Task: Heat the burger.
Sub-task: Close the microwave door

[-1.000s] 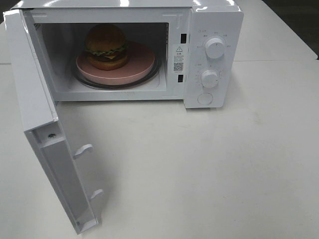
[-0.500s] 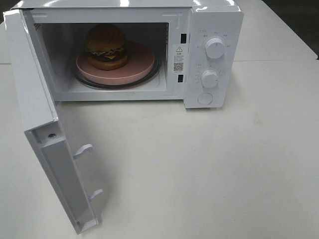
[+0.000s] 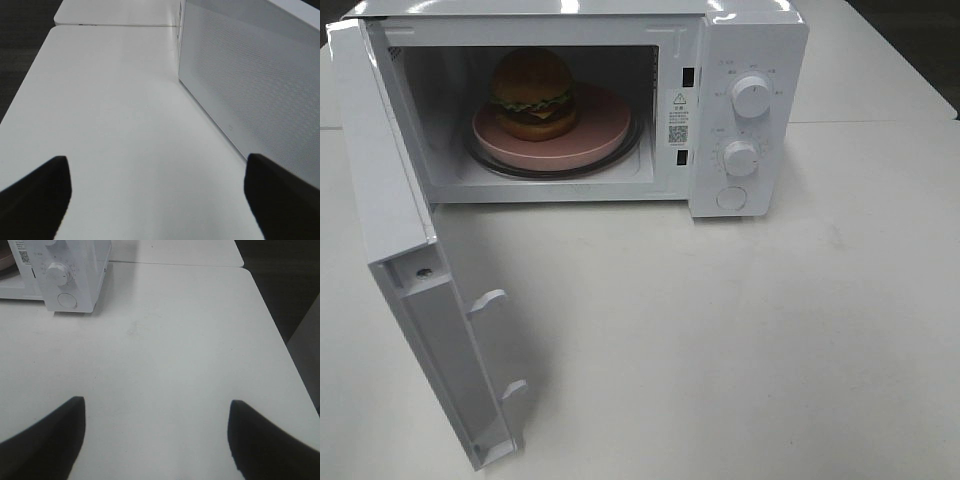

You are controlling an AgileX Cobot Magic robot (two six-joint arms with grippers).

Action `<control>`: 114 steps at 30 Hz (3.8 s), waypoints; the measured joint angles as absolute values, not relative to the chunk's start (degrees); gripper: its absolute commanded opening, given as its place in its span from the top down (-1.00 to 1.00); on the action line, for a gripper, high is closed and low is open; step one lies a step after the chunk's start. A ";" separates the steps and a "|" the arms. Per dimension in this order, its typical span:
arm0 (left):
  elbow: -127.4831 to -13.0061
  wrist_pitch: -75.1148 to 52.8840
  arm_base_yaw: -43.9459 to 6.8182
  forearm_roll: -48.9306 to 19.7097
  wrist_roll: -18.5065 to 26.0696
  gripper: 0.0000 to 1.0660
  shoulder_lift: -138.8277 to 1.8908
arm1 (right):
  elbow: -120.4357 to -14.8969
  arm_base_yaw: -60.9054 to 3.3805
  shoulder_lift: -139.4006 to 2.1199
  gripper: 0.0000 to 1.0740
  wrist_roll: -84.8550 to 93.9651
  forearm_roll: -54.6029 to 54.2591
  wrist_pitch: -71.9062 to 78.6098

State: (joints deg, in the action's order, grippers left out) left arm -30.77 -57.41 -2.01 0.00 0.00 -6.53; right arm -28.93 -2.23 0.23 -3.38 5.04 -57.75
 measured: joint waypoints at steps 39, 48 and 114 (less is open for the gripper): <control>-11.29 10.03 -2.01 -0.74 0.00 1.00 -37.64 | -28.93 -2.23 0.23 -0.42 -3.38 5.04 -57.75; -10.89 21.54 -2.01 6.07 0.00 1.00 -47.90 | -28.93 -2.23 0.23 -0.42 -3.38 5.04 -57.75; -28.82 49.85 -34.95 -7.62 -2.06 1.00 -90.41 | -28.93 -2.23 0.23 -0.42 -3.38 5.04 -57.75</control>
State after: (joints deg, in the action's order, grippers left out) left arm -28.82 49.85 -34.95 -7.62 -2.06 -90.41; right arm -28.93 -2.23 0.23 -3.38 5.04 -57.75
